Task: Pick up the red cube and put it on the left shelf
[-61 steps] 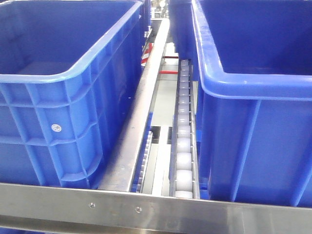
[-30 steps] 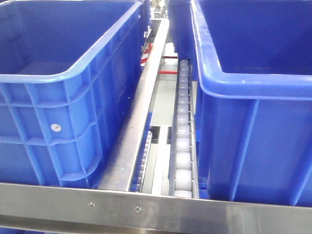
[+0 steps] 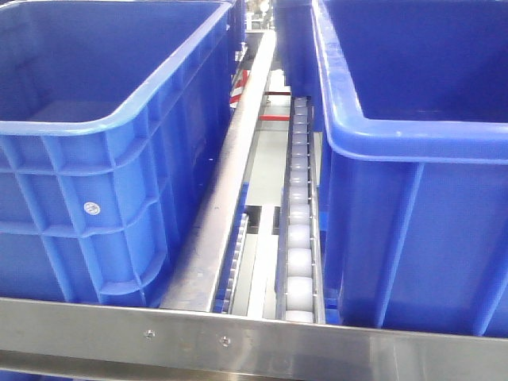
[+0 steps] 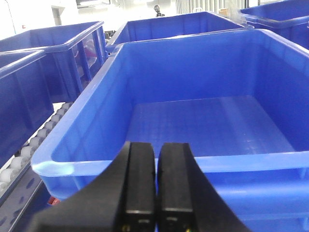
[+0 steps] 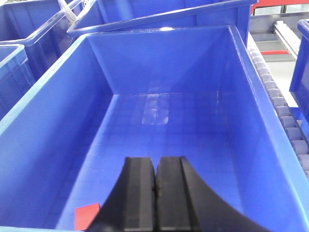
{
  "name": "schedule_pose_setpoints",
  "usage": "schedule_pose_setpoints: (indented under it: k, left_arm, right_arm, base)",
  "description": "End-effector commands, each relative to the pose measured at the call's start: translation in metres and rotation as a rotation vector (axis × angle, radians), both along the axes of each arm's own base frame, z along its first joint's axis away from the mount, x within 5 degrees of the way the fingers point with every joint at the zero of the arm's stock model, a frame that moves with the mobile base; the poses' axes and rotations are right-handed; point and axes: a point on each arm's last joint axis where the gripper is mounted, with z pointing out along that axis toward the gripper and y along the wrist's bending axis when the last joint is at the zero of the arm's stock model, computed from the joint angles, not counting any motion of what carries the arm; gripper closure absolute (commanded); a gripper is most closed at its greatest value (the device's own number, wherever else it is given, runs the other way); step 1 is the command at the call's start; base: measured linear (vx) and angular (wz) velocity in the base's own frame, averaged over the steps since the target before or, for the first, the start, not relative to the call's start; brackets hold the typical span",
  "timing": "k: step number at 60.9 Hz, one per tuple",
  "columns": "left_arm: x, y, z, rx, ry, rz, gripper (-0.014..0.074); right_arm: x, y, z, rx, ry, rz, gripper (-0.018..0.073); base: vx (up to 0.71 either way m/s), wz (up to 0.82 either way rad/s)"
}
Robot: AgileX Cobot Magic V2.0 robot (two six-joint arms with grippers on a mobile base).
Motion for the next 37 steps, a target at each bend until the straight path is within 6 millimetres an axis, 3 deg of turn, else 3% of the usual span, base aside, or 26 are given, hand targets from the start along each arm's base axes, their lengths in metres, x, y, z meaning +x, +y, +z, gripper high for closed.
schedule_pose_setpoints:
  k: [1, 12, 28, 37]
  left_arm:
    - [0.001, 0.000, 0.000, -0.006, -0.053, -0.001, 0.0491]
    - [0.001, 0.000, 0.000, -0.006, -0.053, -0.001, 0.0491]
    - [0.001, 0.000, 0.000, -0.006, -0.053, -0.001, 0.0491]
    - [0.001, 0.000, 0.000, -0.006, -0.053, -0.001, 0.0491]
  right_arm:
    - [-0.001, 0.000, 0.014, -0.011, -0.091, -0.005, 0.0510]
    - [-0.002, -0.004, 0.005, -0.089, -0.111, -0.041, 0.0510]
    - [0.024, -0.003, -0.061, -0.115, -0.101, -0.040, 0.0510]
    - [0.031, -0.001, -0.084, -0.116, -0.189, -0.024, 0.0510]
  base:
    - [0.00, 0.00]
    - [0.00, 0.00]
    - [0.00, 0.00]
    - [0.00, 0.00]
